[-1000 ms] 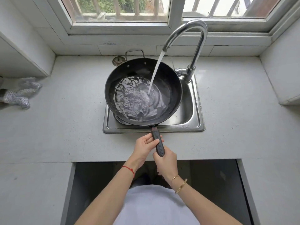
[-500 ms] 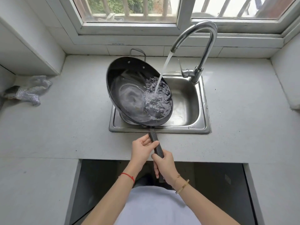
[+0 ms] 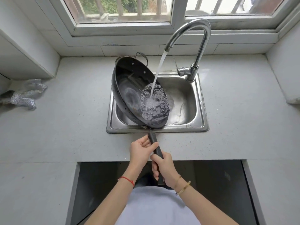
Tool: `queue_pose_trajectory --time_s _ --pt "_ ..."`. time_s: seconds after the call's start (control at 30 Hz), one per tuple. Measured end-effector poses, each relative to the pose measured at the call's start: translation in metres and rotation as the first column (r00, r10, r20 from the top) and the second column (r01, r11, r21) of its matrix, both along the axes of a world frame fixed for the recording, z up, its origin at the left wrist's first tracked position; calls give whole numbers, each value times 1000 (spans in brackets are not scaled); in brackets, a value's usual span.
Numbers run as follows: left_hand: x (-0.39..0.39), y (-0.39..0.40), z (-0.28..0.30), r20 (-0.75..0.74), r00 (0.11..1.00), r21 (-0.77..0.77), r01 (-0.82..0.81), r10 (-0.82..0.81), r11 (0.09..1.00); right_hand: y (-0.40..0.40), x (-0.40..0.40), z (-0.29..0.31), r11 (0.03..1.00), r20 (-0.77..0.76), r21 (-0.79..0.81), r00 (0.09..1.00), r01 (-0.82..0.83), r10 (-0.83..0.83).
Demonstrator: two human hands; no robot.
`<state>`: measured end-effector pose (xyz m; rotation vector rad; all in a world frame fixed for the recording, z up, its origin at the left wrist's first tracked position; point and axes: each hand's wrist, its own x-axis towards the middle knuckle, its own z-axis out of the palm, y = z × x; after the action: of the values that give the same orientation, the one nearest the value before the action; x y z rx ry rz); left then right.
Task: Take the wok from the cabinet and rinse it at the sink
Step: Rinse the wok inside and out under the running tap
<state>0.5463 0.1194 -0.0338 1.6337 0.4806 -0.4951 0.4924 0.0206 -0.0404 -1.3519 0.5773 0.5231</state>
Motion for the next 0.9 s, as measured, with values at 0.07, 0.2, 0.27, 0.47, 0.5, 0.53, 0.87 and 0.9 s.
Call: queue_pose_trajectory --time_s 0.07,0.2,0.27,0.47,0.5,0.53,0.87,0.9 --pt "0 -1 2 11 1000 8 -4 4 1000 -1 0 1 999 6 38 1000 5 -5" --pt "0 -4 6 28 999 29 -20 19 999 -4 1 3 994 8 110 1000 11 -12" --pt "0 -5 8 30 999 34 -26 25 999 -5 1 4 991 10 131 1000 5 -7" --pt "3 -5 16 29 998 32 -57 56 998 -8 5 5 980 16 196 1000 -23 20" --pt "3 -5 18 39 998 31 -60 58 998 -9 7 6 976 20 214 1000 -27 23" --pt "4 -5 20 53 997 29 -63 62 998 -10 8 6 972 25 232 999 -31 26" --pt "13 -4 42 139 988 45 -81 74 996 -12 23 15 945 79 316 995 -83 61" --pt "13 -3 43 143 987 49 -85 77 995 -11 24 16 940 82 331 995 -86 62"
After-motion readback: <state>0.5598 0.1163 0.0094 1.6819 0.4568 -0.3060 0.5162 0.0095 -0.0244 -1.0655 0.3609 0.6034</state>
